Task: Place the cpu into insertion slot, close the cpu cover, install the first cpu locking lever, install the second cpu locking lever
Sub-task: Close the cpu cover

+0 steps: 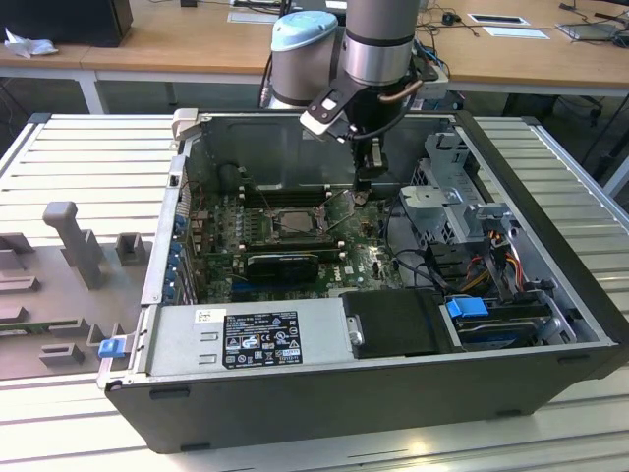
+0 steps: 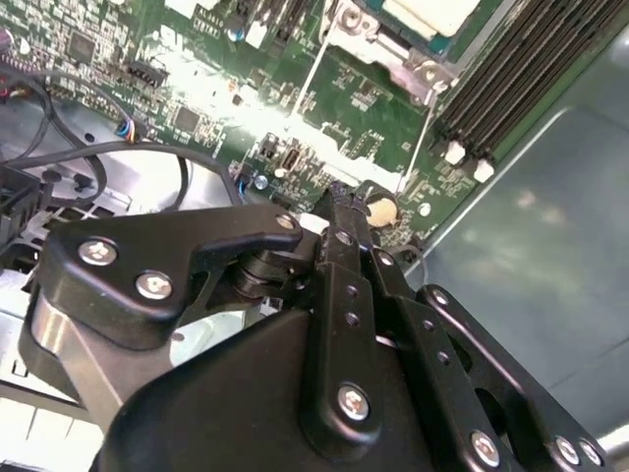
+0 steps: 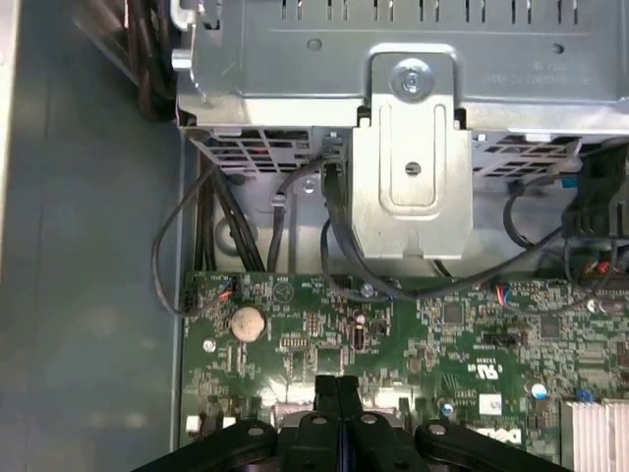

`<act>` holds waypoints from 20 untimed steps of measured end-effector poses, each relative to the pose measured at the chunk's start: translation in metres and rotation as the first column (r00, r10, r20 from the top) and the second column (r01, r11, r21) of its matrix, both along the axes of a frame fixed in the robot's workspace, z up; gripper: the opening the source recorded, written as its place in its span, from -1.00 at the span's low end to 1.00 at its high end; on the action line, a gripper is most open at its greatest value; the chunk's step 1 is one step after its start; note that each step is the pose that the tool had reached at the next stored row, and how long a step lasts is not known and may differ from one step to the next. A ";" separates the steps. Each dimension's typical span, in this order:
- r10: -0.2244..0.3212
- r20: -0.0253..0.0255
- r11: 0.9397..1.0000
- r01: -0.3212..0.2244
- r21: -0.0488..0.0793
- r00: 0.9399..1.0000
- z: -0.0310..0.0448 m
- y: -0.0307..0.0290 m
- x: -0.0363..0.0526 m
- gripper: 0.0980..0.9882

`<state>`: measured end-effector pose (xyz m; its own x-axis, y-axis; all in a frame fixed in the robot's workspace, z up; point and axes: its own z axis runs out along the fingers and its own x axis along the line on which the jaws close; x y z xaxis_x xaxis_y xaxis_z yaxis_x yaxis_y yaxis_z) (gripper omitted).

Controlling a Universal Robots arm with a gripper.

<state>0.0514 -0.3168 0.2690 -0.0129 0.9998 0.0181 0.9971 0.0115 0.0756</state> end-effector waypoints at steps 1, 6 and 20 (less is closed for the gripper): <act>0.000 -0.001 1.000 0.000 0.000 1.000 -0.0031 0.0000 0.0026 -0.98; 0.000 -0.004 1.000 0.000 0.000 1.000 -0.0200 -0.0001 0.0082 -0.98; 0.000 -0.056 1.000 0.000 0.001 0.998 -0.0218 -0.0001 -0.0026 -0.98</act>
<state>0.0488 -0.3168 0.2471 -0.0119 0.9997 0.0194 0.9997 0.0115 0.0196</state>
